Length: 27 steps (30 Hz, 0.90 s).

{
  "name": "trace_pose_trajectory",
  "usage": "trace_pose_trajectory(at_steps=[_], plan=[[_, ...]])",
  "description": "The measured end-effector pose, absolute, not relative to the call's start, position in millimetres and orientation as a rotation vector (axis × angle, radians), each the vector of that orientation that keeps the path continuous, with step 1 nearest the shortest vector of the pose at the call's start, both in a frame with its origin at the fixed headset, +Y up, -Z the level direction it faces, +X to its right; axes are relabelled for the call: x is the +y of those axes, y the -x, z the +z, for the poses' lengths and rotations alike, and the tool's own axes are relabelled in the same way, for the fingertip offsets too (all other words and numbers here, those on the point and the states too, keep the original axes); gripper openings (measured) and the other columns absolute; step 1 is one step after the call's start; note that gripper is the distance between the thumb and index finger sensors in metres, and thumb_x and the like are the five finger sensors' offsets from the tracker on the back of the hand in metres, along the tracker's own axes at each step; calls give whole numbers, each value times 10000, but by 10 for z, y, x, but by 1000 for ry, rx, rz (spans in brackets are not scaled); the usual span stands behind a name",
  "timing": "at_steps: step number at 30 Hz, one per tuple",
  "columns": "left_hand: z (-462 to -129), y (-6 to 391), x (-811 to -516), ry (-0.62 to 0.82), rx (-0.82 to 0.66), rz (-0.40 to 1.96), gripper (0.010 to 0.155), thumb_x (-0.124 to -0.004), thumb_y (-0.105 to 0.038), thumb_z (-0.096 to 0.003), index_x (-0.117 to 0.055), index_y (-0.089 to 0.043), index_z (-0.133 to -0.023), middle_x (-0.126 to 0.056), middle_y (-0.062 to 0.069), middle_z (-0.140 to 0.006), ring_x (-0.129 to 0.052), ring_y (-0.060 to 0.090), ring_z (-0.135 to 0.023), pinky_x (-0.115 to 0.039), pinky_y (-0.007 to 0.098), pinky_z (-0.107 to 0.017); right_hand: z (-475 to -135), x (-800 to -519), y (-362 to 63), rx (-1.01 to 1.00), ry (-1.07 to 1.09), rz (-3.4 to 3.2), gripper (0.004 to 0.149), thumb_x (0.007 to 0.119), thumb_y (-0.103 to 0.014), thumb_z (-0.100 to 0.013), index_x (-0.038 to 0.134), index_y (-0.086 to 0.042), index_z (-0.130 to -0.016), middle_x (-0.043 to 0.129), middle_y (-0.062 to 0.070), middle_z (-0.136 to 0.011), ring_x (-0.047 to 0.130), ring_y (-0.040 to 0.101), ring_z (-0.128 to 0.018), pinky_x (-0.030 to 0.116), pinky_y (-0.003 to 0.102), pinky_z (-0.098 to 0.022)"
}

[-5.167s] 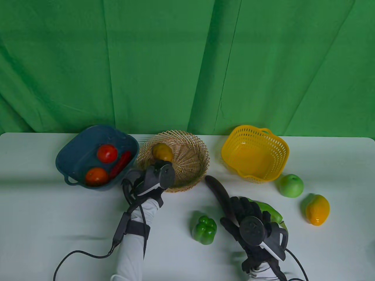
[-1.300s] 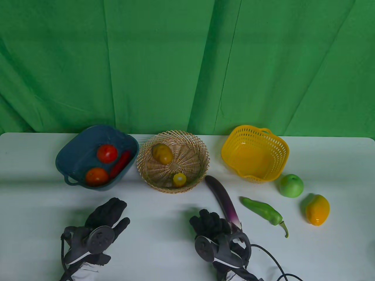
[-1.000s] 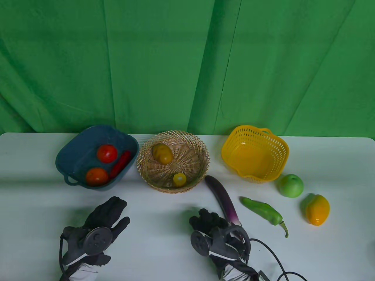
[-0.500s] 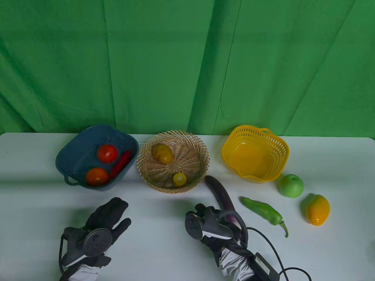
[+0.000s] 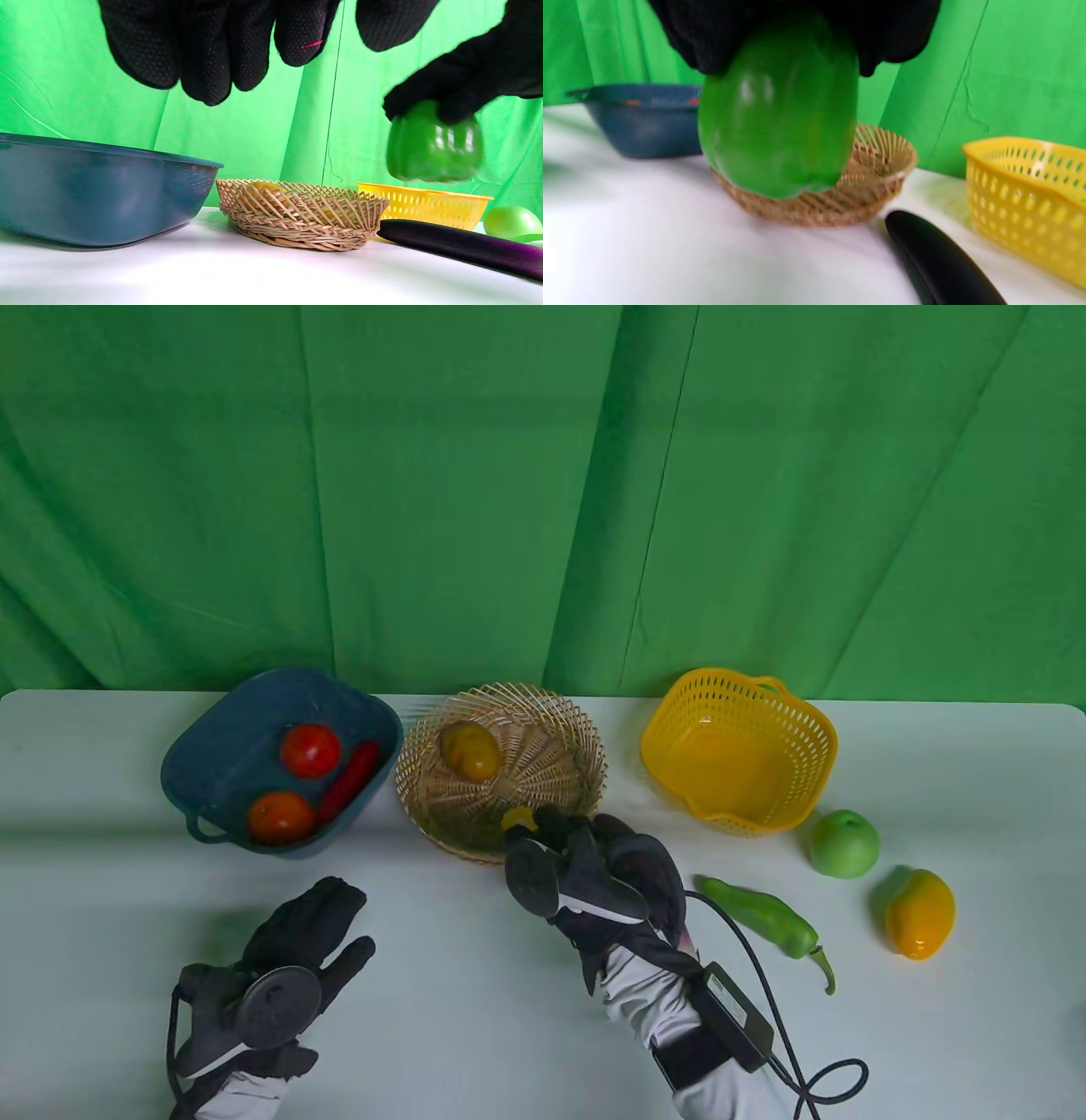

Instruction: Place 10 objects into 3 containers, with green background

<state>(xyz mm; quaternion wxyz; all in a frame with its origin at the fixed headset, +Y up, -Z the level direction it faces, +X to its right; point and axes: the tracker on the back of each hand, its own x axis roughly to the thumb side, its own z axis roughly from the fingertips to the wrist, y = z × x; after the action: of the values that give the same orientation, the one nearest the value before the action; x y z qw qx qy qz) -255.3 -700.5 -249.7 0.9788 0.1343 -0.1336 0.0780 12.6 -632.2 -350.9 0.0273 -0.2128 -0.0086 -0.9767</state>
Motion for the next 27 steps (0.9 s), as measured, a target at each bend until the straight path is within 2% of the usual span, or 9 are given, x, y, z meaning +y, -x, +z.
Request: trace_pose_trajectory(at_steps=[7,18,27], plan=[[-2496,2574,-6999,-270,-258,151,625,-636,-581,-563,-619,-275,-1108,-770,117,-1111,-886,331,-935,-770,521,-630,-3810,-6290,93,81,586,-3089,601,745,-370,-567,506,-309,-1115,469,152,-1207,608,463,-1028,575,567,-785],[-2488,2604,-6978,-276,-249,149,625,-636,-581,-564,-618,-275,-1109,-771,120,-1111,-886,333,-936,-770,523,-629,-4102,-6640,492,167,484,-3101,597,734,-383,-563,499,-329,-1110,463,128,-1210,607,440,-1037,565,555,-801],[-2487,2635,-6970,-279,-244,160,624,-635,-582,-564,-620,-277,-1108,-771,117,-1112,-885,333,-936,-770,522,-630,-4168,-6863,572,136,497,-3060,601,744,-396,-551,510,-345,-1102,478,115,-1207,622,423,-1036,575,544,-803]])
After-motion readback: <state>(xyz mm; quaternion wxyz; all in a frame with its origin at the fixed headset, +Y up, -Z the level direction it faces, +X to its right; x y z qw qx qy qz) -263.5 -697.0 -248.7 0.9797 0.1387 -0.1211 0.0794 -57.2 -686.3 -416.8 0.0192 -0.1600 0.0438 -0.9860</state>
